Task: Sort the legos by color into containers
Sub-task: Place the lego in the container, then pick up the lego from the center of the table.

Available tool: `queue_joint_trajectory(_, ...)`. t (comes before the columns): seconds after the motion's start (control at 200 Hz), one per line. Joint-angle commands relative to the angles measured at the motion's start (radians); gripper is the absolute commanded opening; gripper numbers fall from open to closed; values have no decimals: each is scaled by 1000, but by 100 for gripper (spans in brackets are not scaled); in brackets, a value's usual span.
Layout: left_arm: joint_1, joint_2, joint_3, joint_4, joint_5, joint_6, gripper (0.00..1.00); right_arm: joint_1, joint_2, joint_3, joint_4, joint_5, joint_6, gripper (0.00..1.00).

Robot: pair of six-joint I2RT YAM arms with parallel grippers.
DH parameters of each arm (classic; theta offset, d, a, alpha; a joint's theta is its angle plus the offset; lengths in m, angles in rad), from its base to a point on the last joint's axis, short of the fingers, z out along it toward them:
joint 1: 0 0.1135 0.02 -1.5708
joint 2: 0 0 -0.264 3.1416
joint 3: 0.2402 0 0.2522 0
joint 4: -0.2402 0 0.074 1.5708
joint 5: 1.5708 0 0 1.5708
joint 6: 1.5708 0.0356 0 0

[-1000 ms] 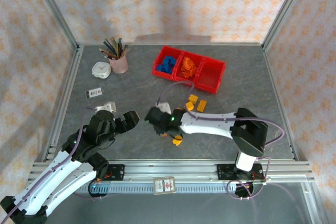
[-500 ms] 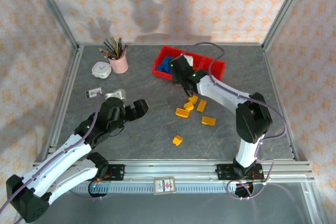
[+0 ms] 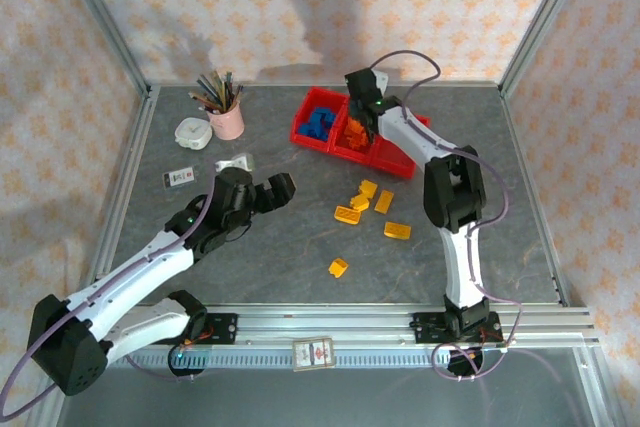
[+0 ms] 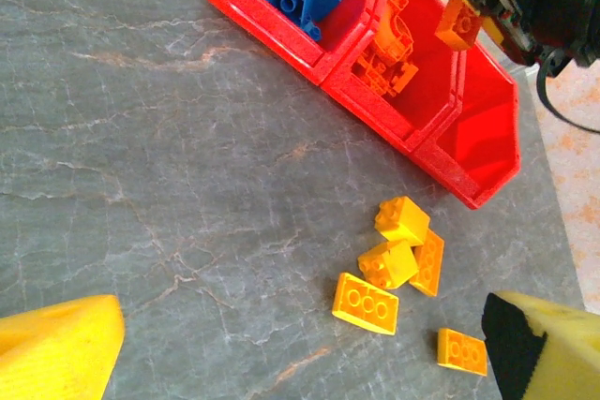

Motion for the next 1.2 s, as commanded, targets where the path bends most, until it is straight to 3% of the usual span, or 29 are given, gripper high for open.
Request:
queue_joint_trajectory(0.0,11,27,51,27,-19,25,99,-9,52,106,-79,27,-24,53)
queue_joint_trajectory(0.165,10,51,62,22,-1,25,99,-4,-53,36,-41,-36,-20,59)
queue_joint_trajectory(0.726,-30,-94,-90,23,106,0,99,78,-651,-810,7,-54,159,68)
queue_joint_trajectory(0.891,-93,-91,-109,29,94,-20,99,98,-740,-981,32,-77,214,67)
queue_joint_trajectory(1.036,-134,-72,-130,87,88,-56,99,104,-742,-1079,109,-195,210,67)
queue_joint_trajectory(1.196,-168,-37,-126,136,90,-70,99,117,-716,-1102,121,-132,215,66)
